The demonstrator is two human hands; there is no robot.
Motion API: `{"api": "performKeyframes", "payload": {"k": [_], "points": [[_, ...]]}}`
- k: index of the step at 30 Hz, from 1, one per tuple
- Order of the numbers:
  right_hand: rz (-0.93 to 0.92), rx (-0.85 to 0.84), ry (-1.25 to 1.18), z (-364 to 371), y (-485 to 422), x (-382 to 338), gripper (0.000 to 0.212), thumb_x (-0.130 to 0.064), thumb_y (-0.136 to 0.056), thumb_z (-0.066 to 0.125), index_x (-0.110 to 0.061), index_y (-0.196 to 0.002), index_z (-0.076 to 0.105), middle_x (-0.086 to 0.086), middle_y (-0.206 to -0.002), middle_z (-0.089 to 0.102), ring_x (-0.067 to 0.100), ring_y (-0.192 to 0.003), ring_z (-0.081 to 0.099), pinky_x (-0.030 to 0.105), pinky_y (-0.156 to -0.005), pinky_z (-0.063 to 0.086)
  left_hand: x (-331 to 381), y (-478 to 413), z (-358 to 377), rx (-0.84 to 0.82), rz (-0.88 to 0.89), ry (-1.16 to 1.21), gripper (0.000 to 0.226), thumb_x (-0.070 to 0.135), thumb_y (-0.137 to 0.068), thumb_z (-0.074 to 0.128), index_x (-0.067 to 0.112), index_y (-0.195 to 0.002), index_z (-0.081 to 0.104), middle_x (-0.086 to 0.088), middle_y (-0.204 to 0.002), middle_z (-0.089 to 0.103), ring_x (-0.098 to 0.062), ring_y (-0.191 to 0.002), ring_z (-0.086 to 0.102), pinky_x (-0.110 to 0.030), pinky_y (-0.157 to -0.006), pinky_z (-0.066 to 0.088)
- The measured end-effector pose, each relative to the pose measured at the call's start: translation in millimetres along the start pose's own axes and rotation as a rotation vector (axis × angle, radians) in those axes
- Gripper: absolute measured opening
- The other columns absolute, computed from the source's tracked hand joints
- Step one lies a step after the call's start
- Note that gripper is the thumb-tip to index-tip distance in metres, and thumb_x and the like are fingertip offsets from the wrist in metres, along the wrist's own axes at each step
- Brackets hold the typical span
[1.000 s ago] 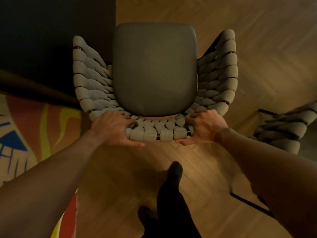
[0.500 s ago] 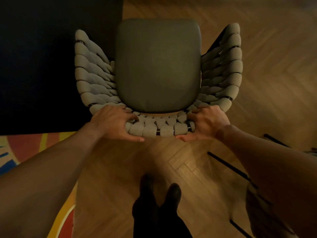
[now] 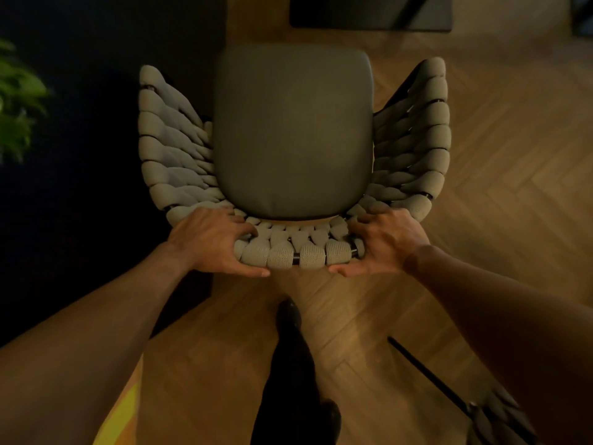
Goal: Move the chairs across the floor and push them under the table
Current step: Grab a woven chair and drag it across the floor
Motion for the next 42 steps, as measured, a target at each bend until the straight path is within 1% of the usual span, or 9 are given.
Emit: {"api": "performKeyframes", "payload": {"k": [5,10,17,23,27,32,35,39,42], "points": [[0.013,-0.004,-0.017,-24,-55,38,0.104,-0.111,-0.069,0.010,-0.031,-0.106,0.065,-0.008,-0.087,0.060,0.018,-0.076,0.055,0.032,-0.068,0.054,-47,-50,-34,-0.002,0.016,-0.005,0.111,0.116,-0.060,0.022,0.044,-0.133,0.064,0.020,-0.118,0.070,-0.008,-0.107,0.060,-0.030,-0.075,0.047],[0.026,0.034,-0.006,-49,-106,83,0.104,-0.111,-0.069,0.011,-0.031,-0.106,0.066,-0.009,-0.087,0.062,0.018,-0.079,0.057,0.033,-0.067,0.055,-88,-105,-73,0.021,0.028,-0.014,0.109,0.116,-0.060,0.022,0.044,-0.130,0.065,0.020,-0.117,0.071,-0.008,-0.107,0.062,-0.033,-0.081,0.053],[0.059,0.041,-0.026,-67,-161,134,0.103,-0.111,-0.068,0.011,-0.031,-0.105,0.065,-0.008,-0.086,0.063,0.019,-0.079,0.060,0.034,-0.069,0.055,-130,-166,-111,0.007,0.054,-0.041,0.112,0.116,-0.060,0.019,0.043,-0.133,0.064,0.020,-0.116,0.071,-0.008,-0.106,0.062,-0.034,-0.083,0.054],[0.070,0.044,-0.027,-88,-201,172,0.107,-0.112,-0.067,0.008,-0.028,-0.102,0.064,-0.004,-0.084,0.063,0.021,-0.076,0.058,0.033,-0.067,0.055,-164,-218,-144,0.004,0.085,-0.068,0.111,0.116,-0.060,0.019,0.044,-0.133,0.064,0.022,-0.118,0.070,-0.007,-0.109,0.060,-0.034,-0.084,0.053],[0.074,0.041,-0.033,-106,-227,197,0.109,-0.112,-0.068,0.008,-0.028,-0.105,0.067,-0.005,-0.087,0.063,0.019,-0.078,0.057,0.031,-0.066,0.051,-185,-250,-164,-0.012,0.094,-0.082,0.111,0.116,-0.060,0.019,0.045,-0.133,0.064,0.021,-0.121,0.069,-0.008,-0.112,0.060,-0.035,-0.085,0.054],[0.077,0.045,-0.061,-129,-257,221,0.105,-0.110,-0.070,0.012,-0.029,-0.106,0.068,-0.009,-0.088,0.062,0.014,-0.074,0.050,0.028,-0.062,0.038,-211,-279,-185,-0.049,0.082,-0.064,0.110,0.116,-0.060,0.020,0.045,-0.133,0.063,0.021,-0.119,0.069,-0.006,-0.108,0.059,-0.032,-0.083,0.052],[0.090,-0.011,-0.113,-134,-276,231,0.106,-0.112,-0.068,0.011,-0.031,-0.111,0.064,-0.008,-0.093,0.062,0.014,-0.077,0.055,0.029,-0.067,0.045,-229,-293,-198,-0.086,0.070,-0.059,0.111,0.116,-0.059,0.020,0.046,-0.136,0.060,0.023,-0.123,0.067,-0.006,-0.109,0.057,-0.033,-0.085,0.053],[0.095,-0.020,-0.157,-142,-299,241,0.106,-0.112,-0.067,0.012,-0.031,-0.109,0.066,-0.008,-0.094,0.062,0.014,-0.080,0.057,0.031,-0.072,0.050,-249,-308,-210,-0.113,0.066,-0.055,0.113,0.116,-0.059,0.020,0.045,-0.138,0.059,0.023,-0.127,0.066,-0.006,-0.112,0.057,-0.034,-0.087,0.053],[0.090,0.007,-0.165,-148,-311,248,0.103,-0.112,-0.068,0.014,-0.030,-0.104,0.067,-0.009,-0.089,0.062,0.013,-0.076,0.057,0.030,-0.069,0.051,-258,-317,-218,-0.108,0.060,-0.045,0.112,0.116,-0.059,0.021,0.046,-0.137,0.060,0.024,-0.125,0.067,-0.006,-0.111,0.057,-0.035,-0.086,0.054]]}}
Point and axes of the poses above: each hand's wrist, its own y-axis away from the middle knuckle, its own z-axis out of the palm, x = y × z, the point moved 8 cm from there along -y, towards the middle knuckle
